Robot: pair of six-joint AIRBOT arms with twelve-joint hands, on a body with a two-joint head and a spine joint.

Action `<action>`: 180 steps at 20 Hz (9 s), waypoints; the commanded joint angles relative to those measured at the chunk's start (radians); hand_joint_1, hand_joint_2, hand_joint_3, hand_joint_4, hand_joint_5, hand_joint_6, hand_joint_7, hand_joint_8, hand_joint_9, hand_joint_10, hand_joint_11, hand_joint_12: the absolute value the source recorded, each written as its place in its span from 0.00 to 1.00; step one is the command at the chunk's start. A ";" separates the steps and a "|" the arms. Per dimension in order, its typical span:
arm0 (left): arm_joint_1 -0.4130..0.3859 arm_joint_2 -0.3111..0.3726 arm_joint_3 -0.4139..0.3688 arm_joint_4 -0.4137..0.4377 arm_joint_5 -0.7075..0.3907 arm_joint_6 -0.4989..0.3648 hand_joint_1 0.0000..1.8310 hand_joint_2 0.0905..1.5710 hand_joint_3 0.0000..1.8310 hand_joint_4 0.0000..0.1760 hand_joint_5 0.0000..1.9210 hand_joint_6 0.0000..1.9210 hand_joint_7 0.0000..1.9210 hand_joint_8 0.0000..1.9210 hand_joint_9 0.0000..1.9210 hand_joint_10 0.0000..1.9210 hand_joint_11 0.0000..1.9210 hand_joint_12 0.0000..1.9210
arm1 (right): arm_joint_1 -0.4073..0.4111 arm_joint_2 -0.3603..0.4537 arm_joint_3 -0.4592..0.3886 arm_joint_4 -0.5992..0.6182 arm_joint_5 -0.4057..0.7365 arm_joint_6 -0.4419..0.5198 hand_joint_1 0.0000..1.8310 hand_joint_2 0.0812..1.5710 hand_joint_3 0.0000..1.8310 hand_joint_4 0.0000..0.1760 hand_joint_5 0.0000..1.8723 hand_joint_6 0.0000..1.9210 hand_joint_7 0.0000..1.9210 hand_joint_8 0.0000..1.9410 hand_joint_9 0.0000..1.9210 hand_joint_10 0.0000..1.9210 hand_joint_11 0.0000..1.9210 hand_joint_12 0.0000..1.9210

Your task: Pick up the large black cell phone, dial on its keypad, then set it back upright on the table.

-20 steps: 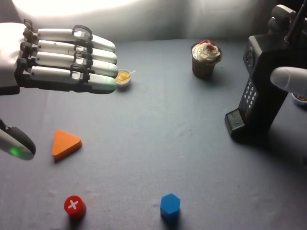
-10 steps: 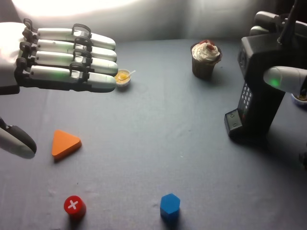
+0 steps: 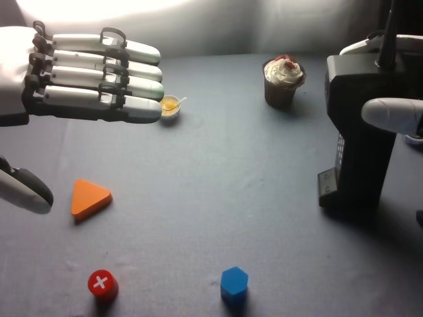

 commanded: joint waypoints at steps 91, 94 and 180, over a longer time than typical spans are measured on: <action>-0.156 -0.100 -0.340 -0.150 0.801 -0.160 0.71 0.80 0.00 1.00 0.01 0.00 0.35 0.81 0.33 1.00 0.19 1.00 | 0.282 0.053 -0.055 0.035 0.092 -0.171 0.81 0.68 0.00 0.00 0.51 0.47 0.50 0.45 0.50 0.55 0.43 0.82; -0.102 -0.024 -0.323 -0.171 0.693 -0.225 0.71 0.80 0.00 1.00 0.01 0.00 0.35 0.81 0.33 1.00 0.21 1.00 | 0.242 0.037 -0.034 0.061 0.158 -0.171 0.81 0.70 0.00 0.00 0.46 0.55 0.46 0.50 0.48 0.58 0.43 0.83; -0.055 0.031 -0.307 -0.177 0.804 -1.150 0.00 0.75 0.00 0.15 0.08 0.00 0.07 0.00 0.06 0.00 0.00 0.16 | -0.023 -0.205 0.189 0.062 0.432 -0.127 0.65 0.76 0.00 0.00 0.36 0.73 0.46 0.61 0.48 0.27 0.40 0.54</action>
